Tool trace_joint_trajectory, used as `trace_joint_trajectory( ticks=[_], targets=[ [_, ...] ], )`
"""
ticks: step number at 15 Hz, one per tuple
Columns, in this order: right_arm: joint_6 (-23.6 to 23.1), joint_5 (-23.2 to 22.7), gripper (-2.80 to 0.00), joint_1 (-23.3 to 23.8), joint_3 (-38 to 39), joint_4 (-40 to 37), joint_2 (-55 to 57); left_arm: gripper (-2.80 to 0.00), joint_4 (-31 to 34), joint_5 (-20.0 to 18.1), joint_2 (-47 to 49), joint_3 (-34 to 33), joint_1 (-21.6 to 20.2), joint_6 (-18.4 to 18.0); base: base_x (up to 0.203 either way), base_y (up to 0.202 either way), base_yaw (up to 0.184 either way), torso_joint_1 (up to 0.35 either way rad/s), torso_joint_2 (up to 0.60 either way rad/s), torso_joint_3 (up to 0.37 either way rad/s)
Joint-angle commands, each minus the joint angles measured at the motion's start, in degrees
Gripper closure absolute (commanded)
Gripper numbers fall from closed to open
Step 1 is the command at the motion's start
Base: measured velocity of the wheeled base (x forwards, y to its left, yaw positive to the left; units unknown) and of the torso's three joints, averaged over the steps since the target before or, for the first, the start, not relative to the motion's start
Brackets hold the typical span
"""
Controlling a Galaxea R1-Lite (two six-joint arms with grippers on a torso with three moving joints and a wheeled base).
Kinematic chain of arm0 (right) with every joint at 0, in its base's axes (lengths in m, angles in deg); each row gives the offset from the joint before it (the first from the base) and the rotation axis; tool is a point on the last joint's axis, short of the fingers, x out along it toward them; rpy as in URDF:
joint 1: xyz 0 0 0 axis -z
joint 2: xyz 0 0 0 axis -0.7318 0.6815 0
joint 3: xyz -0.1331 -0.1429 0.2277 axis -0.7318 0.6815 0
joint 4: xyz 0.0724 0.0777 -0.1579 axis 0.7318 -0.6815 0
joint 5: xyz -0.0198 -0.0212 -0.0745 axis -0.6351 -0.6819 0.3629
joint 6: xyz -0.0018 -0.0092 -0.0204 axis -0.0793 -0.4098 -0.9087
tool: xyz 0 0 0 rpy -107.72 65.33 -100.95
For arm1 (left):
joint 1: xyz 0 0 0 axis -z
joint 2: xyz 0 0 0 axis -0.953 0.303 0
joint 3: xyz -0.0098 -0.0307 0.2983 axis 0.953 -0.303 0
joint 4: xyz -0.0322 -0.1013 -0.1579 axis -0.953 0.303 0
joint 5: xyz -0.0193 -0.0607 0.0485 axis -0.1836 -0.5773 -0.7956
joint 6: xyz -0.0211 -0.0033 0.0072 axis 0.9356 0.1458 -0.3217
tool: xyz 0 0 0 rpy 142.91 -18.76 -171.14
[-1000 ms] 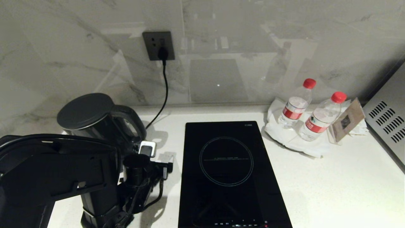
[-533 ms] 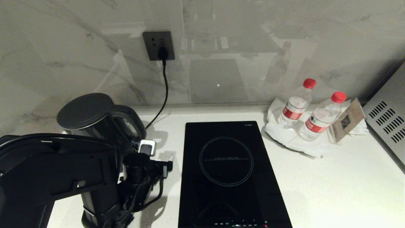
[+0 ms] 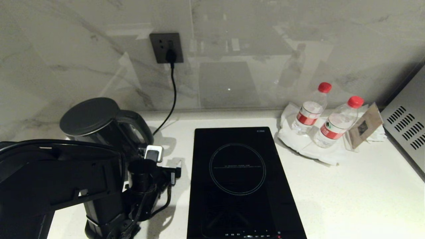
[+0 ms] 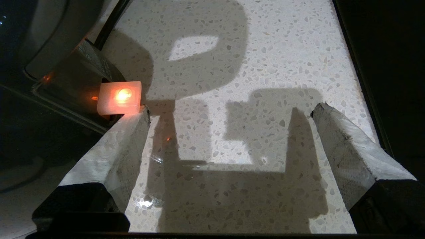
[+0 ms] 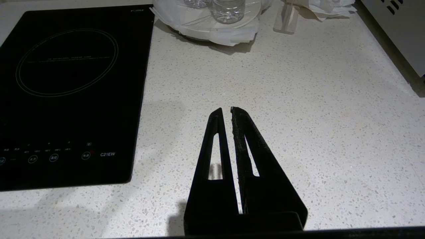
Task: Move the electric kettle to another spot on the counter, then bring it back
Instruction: Finish boiling water
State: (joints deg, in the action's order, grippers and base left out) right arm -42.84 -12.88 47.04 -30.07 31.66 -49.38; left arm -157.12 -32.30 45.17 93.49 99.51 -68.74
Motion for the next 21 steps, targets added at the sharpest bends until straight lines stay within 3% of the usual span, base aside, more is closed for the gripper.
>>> trace_joint_trajectory(
  ticks=[1, 16, 19, 21],
  targets=[
    [0.0, 0.0, 0.00, 0.0, 0.0, 0.0, 0.0, -2.80, -0.5, 0.1, -0.3, 0.0, 0.0, 0.0, 0.000, 0.000, 0.000, 0.000, 0.00, 0.000],
    [0.0, 0.0, 0.00, 0.0, 0.0, 0.0, 0.0, -2.80, -0.5, 0.1, -0.7, -1.0, 0.1, 0.2, 0.000, 0.000, 0.000, 0.000, 0.00, 0.000],
    [0.0, 0.0, 0.00, 0.0, 0.0, 0.0, 0.0, -2.80, -0.5, 0.1, -1.4, -3.9, 0.7, 0.6, 0.000, 0.000, 0.000, 0.000, 0.00, 0.000],
    [0.0, 0.0, 0.00, 0.0, 0.0, 0.0, 0.0, -2.80, -0.5, 0.0, -2.9, -6.7, 1.2, 2.7, 0.000, 0.000, 0.000, 0.000, 0.00, 0.000]
  ],
)
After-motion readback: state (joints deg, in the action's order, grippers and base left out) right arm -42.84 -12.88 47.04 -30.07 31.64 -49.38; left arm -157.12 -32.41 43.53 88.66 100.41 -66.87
